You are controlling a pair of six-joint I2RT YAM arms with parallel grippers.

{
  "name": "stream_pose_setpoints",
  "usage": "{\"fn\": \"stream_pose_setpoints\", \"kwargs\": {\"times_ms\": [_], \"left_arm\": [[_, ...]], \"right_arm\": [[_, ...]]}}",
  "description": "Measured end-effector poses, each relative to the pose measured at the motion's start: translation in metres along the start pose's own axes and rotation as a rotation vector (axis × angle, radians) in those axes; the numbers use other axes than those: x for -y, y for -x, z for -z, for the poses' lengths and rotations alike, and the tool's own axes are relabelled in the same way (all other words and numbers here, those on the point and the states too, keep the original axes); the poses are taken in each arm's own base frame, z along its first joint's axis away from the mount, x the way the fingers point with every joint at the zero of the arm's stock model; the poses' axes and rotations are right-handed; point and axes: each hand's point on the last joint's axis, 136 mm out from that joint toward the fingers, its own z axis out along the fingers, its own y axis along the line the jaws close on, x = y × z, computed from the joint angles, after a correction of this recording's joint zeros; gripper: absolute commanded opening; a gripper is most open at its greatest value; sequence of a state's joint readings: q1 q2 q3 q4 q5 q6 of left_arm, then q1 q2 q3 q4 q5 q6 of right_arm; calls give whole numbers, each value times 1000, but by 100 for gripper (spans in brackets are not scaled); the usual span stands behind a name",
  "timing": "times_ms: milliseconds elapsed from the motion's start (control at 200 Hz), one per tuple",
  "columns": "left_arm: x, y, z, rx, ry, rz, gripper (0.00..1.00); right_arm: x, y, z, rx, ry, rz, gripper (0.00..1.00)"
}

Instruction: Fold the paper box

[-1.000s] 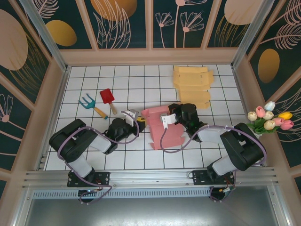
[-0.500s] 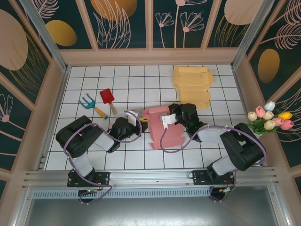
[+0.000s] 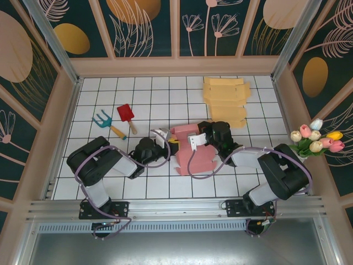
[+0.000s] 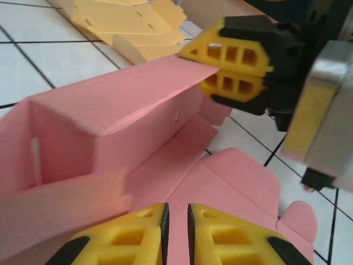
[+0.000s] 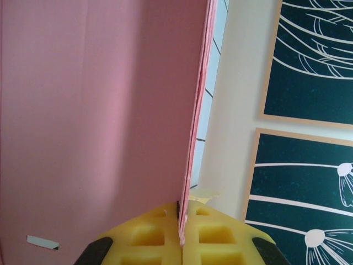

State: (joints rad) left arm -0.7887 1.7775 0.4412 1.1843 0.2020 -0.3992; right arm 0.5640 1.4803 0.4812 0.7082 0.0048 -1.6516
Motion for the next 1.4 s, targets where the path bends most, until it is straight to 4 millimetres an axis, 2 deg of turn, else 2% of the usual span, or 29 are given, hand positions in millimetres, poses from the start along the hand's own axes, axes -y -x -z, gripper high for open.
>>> {"fn": "stream_pose_setpoints", "kwargs": {"times_ms": [150, 335, 440, 606, 726, 866, 991, 1051, 1106, 1251, 1396], "left_arm": [[3, 0, -8, -2, -10, 6, 17], [-1, -1, -7, -4, 14, 13, 17], [-4, 1, 8, 3, 52, 12, 17], [-1, 21, 42, 85, 91, -3, 17], [-3, 26, 57, 114, 123, -12, 18], [-19, 24, 63, 116, 194, -13, 19], [-53, 20, 73, 109, 278, 14, 19], [-69, 16, 73, 92, 315, 29, 20], [-75, 7, 70, 63, 318, 38, 21], [-75, -15, 55, -18, 267, 46, 22], [-71, -17, 40, -37, 220, 31, 22]], "right_arm": [[0, 0, 0, -2, 0, 0, 0], [0, 0, 0, -2, 0, 0, 0], [0, 0, 0, -2, 0, 0, 0], [0, 0, 0, -2, 1, 0, 0], [0, 0, 0, -2, 1, 0, 0], [0, 0, 0, -2, 1, 0, 0], [-1, 0, 0, -2, 2, 0, 0], [0, 0, 0, -2, 2, 0, 0], [0, 0, 0, -2, 2, 0, 0], [0, 0, 0, -2, 2, 1, 0], [-1, 0, 0, -3, 3, 1, 0]]}}
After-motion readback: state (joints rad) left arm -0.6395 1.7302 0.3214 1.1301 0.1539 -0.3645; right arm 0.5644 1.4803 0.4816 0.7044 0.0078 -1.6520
